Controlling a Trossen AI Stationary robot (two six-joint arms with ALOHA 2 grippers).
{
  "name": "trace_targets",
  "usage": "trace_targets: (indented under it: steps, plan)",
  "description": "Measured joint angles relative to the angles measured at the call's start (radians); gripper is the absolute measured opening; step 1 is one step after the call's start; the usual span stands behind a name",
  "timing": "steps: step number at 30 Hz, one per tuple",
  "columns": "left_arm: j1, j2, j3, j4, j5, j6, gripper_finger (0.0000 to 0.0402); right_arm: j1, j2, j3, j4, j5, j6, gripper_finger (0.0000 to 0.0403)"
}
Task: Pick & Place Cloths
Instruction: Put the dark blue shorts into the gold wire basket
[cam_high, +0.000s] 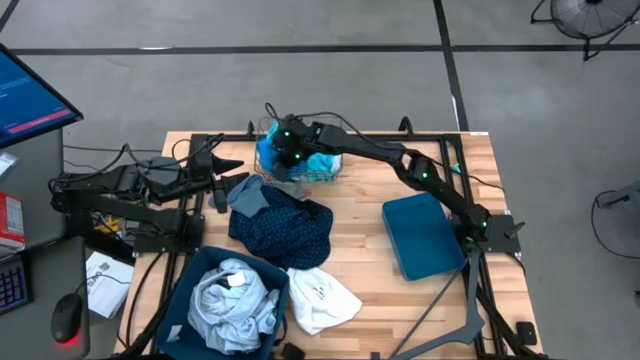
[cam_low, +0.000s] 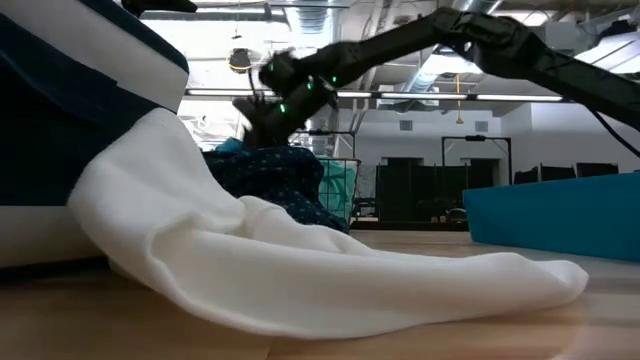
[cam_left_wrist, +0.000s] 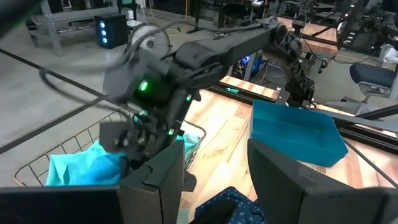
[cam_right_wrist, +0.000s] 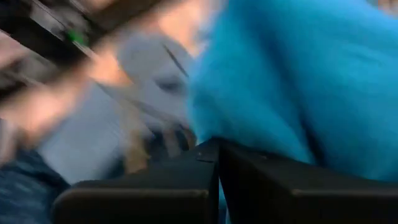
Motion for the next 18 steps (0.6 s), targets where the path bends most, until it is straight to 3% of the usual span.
trace_targets:
  steps: [6,10,18]
  plan:
    - [0.0,0.008,0.0,0.0,0.0,0.0,0.0158,-0.02,0.009,0.001,-0.173,0.102,-0.005,0.0002]
    - [0.0,0.027,0.0,-0.001,0.0,0.0,0.0158,-0.018,0.008,0.001,-0.188,0.115,-0.046,0.0004]
    - [0.0,0.068,0.0,-0.005,0.0,0.009,0.0158,-0.005,-0.169,0.005,-0.153,0.122,-0.117,0.0002]
